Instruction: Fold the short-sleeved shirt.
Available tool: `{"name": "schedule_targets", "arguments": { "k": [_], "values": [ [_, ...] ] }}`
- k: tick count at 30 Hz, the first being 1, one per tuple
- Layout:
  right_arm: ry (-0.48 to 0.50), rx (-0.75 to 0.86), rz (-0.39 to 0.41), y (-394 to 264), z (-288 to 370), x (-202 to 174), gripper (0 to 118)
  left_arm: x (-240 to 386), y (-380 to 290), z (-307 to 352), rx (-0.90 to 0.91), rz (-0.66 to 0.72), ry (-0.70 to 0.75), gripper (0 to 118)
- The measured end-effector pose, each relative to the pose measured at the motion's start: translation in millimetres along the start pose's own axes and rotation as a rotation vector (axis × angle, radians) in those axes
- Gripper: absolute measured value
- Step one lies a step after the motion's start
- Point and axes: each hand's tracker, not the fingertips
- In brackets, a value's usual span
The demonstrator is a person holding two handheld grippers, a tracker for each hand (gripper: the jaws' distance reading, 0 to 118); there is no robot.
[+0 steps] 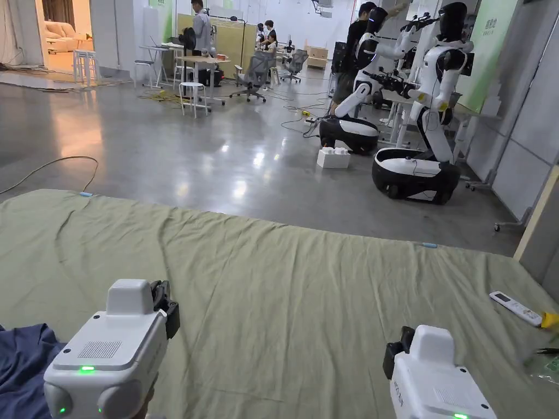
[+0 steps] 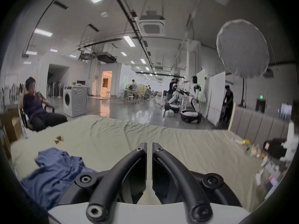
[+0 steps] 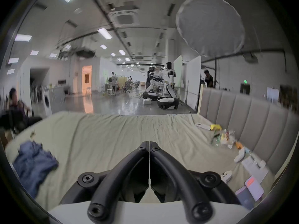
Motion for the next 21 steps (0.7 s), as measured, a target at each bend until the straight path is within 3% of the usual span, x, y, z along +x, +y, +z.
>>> {"name": "schedule_targets", "arguments": {
  "k": [4,8,13,21],
  "values": [
    [0.009,0.030,0.025,0,-2,-5,1,5,5,0,0.009,0.003,-0.009,6],
    [0.026,0.045,0.023,3,-3,-6,1,12,8,3,0.007,-0.104,-0.014,6],
    [0.037,0.065,0.052,5,-6,-8,1,12,16,29,-0.022,-0.135,0.009,6],
    [0.059,0.068,0.096,-4,-6,-17,1,-77,-6,39,-0.195,-0.050,0.123,6]
  ]
}}
